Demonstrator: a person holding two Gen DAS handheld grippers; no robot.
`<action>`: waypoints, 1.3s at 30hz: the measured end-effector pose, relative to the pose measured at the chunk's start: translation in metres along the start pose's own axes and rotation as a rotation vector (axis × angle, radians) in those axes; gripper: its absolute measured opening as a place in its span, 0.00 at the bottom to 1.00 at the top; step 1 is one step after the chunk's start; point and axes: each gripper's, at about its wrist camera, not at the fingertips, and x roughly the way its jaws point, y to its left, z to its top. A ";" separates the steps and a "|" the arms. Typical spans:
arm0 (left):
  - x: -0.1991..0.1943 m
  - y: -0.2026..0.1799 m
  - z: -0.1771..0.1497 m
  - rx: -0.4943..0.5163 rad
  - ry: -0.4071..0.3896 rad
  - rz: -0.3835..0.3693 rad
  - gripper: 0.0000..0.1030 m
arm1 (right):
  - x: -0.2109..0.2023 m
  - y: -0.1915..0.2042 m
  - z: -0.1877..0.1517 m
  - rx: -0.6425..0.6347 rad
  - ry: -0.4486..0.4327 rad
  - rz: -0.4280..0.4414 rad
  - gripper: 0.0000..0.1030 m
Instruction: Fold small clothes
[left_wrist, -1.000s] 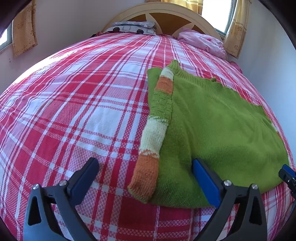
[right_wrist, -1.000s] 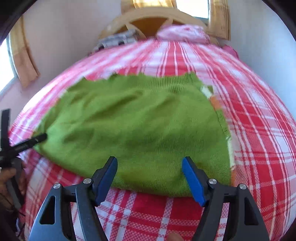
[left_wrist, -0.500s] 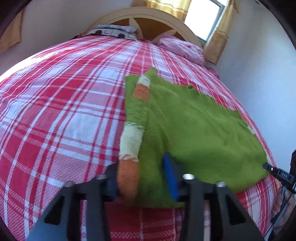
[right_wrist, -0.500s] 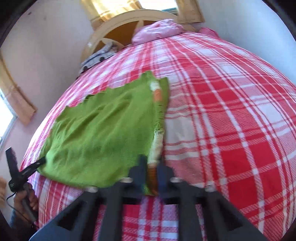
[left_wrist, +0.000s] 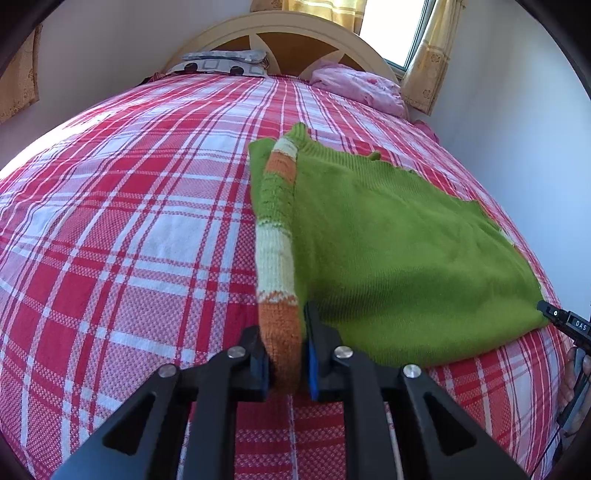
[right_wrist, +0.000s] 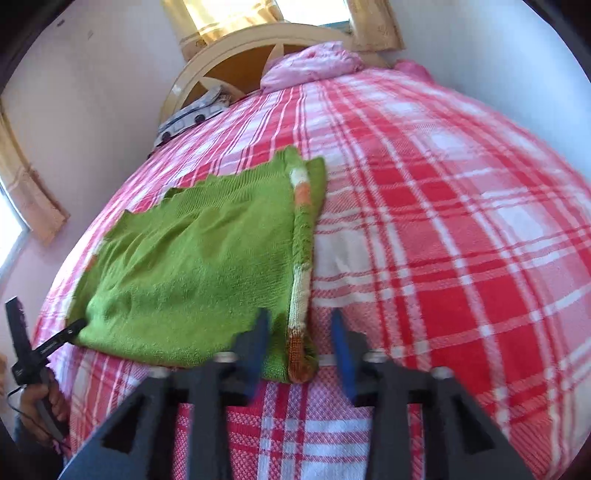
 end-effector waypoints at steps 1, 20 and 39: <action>-0.001 0.001 -0.001 -0.001 0.000 0.006 0.26 | -0.004 0.003 0.001 -0.013 -0.014 -0.015 0.45; -0.029 0.098 0.019 -0.164 -0.092 0.182 0.89 | 0.025 0.286 -0.078 -0.909 -0.029 0.094 0.59; -0.008 0.115 0.035 -0.206 -0.033 -0.016 0.89 | 0.066 0.381 -0.113 -1.127 -0.115 -0.033 0.59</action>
